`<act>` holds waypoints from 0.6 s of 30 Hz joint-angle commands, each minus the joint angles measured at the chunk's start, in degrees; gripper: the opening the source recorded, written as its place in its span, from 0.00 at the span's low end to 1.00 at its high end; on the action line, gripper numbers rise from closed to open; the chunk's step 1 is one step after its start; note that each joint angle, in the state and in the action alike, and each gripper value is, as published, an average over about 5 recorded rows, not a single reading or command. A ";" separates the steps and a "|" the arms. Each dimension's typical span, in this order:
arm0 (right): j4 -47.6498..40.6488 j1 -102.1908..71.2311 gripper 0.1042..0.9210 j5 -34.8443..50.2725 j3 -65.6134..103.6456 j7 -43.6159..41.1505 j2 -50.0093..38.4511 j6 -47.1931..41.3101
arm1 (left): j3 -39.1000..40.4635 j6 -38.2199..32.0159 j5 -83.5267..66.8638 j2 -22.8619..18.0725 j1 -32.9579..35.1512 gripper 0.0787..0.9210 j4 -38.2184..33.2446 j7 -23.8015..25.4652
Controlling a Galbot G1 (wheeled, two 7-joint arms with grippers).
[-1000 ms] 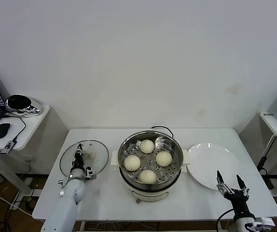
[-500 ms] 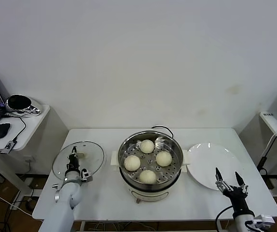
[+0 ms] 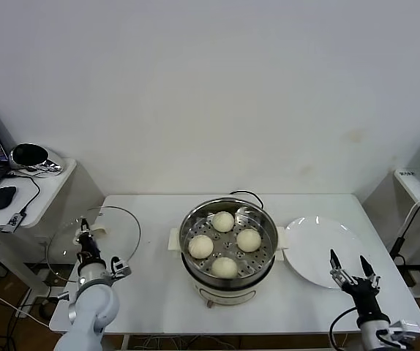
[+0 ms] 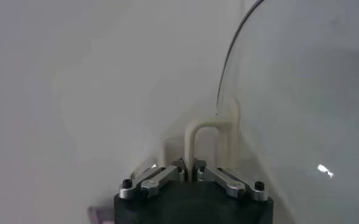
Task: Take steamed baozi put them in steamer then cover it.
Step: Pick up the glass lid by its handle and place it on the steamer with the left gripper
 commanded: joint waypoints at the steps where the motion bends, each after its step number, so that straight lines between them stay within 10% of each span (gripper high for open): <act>1: 0.03 -0.17 0.88 -4.52 1.27 0.59 0.70 -0.42 | 3.88 9.19 15.22 -7.46 5.60 0.07 -24.52 14.54; 9: -0.32 -0.64 0.88 -6.43 2.27 0.58 2.86 -0.07 | 13.94 8.62 19.96 -12.39 4.99 0.07 -30.61 17.33; 18: -2.78 0.73 0.88 -7.35 3.24 0.56 3.13 -0.01 | 23.63 7.61 24.49 -17.87 0.55 0.07 -17.88 16.65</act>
